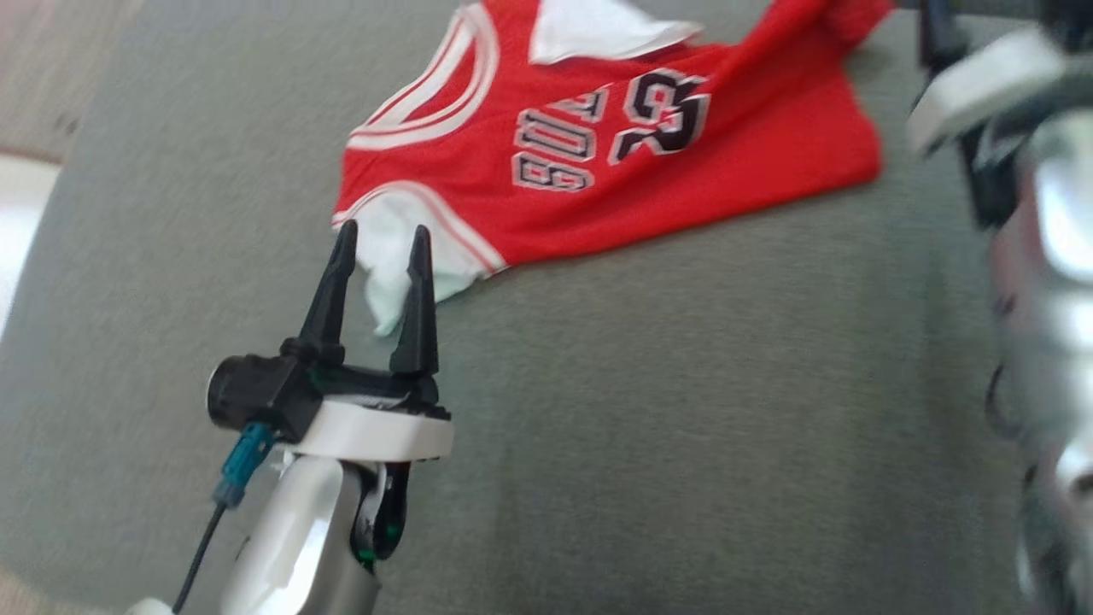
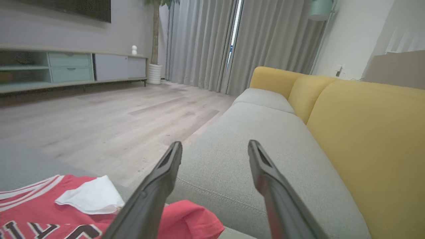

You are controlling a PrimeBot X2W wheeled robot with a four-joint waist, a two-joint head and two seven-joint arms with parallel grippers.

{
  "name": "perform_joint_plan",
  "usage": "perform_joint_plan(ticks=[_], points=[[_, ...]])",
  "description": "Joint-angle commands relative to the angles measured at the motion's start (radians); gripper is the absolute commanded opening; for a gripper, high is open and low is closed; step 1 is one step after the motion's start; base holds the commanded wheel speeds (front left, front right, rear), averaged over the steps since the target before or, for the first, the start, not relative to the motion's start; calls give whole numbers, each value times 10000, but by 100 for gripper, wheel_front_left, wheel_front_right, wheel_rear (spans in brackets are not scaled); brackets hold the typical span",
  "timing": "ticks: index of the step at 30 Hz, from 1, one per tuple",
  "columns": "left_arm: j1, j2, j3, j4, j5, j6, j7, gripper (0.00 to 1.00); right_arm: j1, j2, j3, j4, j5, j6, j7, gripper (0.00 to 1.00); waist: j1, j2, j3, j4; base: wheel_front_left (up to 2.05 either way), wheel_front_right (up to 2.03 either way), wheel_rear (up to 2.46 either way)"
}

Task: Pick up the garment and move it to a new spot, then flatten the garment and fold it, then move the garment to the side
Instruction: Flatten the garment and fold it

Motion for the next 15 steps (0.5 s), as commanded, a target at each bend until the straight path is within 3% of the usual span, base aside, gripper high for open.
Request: perform_joint_plan(ticks=[1,9,15], points=[[147,83,507,-360,106,-34,-51,100,1146,363,-11,-1291,604,-9,-102,100,0,0,-701,-752,0,0,0],[613,83,877,-387,297,-60,-51,100,5448,1441,-670,-4688,1387,-9,-105,100,0,0,-1273,-1459,0,0,0],[864,83,1103,-446,373,-96,-51,100,7231,1590,-616,-5669,1982,-9,-105,100,0,0,-1434,-1770,0,0,0]])
